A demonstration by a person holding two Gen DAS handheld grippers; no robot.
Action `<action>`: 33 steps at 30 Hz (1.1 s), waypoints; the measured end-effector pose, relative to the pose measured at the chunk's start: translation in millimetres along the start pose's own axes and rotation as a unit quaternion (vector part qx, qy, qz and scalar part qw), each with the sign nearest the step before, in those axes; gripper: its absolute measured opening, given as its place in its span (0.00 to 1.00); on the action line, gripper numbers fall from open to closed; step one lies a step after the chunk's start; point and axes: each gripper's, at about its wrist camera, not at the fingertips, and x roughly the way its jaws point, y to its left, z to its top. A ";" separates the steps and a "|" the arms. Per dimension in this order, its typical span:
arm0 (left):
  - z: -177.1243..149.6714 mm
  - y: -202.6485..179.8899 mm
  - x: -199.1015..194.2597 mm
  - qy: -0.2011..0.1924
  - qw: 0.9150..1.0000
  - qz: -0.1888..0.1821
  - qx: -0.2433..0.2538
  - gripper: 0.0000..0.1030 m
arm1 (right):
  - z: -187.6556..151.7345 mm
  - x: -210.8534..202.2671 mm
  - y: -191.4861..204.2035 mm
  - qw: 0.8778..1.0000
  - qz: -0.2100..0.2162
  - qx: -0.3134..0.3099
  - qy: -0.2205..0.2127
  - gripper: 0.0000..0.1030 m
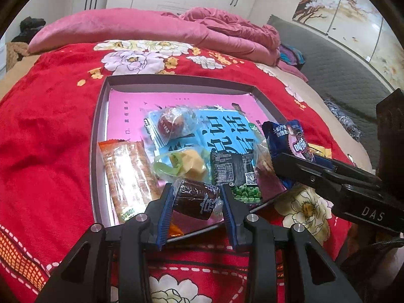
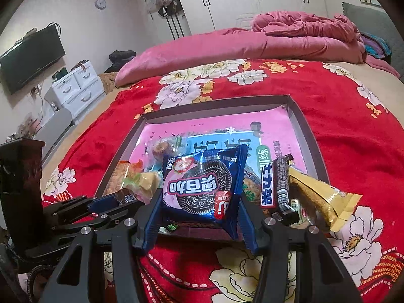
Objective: Organize snacks
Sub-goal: 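Lower the candy with left tool while right tool lowers the cookie pack into tray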
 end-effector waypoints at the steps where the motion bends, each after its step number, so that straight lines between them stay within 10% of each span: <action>1: 0.0 -0.1 0.3 0.000 1.000 -0.001 0.000 0.37 | -0.3 0.6 -0.2 1.000 0.000 0.000 0.000 0.53; 33: -0.9 -1.8 3.4 0.001 1.000 -0.004 -0.006 0.38 | -5.4 10.0 -1.6 1.000 -0.019 -0.004 0.019 0.55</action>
